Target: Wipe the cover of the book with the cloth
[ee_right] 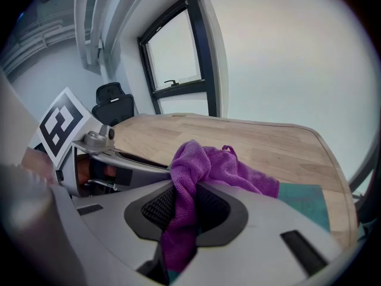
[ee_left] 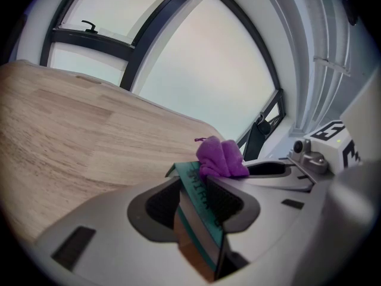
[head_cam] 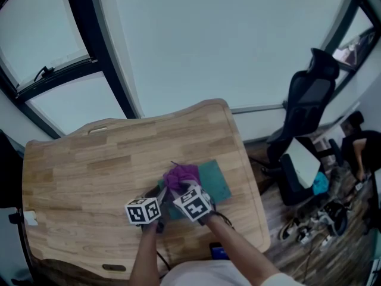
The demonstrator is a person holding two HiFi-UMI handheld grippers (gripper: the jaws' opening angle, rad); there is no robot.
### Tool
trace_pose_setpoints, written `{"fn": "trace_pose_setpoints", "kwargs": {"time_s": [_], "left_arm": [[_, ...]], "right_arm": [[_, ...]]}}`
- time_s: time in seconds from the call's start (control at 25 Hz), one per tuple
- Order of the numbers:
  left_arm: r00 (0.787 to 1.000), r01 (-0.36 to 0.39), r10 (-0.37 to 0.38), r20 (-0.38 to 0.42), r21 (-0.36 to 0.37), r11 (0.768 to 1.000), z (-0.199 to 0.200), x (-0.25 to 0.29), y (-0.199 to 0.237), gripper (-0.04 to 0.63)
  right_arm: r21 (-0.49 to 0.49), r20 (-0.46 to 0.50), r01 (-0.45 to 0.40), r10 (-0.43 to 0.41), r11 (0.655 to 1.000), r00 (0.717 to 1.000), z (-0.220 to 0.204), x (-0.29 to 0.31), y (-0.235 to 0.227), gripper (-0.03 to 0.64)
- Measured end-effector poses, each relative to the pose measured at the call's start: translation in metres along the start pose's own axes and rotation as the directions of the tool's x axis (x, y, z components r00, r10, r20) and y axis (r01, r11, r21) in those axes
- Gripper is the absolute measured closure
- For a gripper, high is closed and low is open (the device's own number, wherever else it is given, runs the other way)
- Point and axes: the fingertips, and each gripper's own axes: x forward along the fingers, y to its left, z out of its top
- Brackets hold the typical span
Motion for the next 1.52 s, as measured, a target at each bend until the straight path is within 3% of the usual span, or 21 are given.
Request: {"fn": "trace_pose_setpoints", "kwargs": {"time_s": [1.52], "left_arm": [[1.000, 0.001, -0.001, 0.004, -0.003, 1.000, 0.001, 0.003, 0.002, 0.456]], "right_arm": [[0.016, -0.035, -0.107, 0.107, 0.994, 0.994, -0.028, -0.019, 0.033, 0.537]]}}
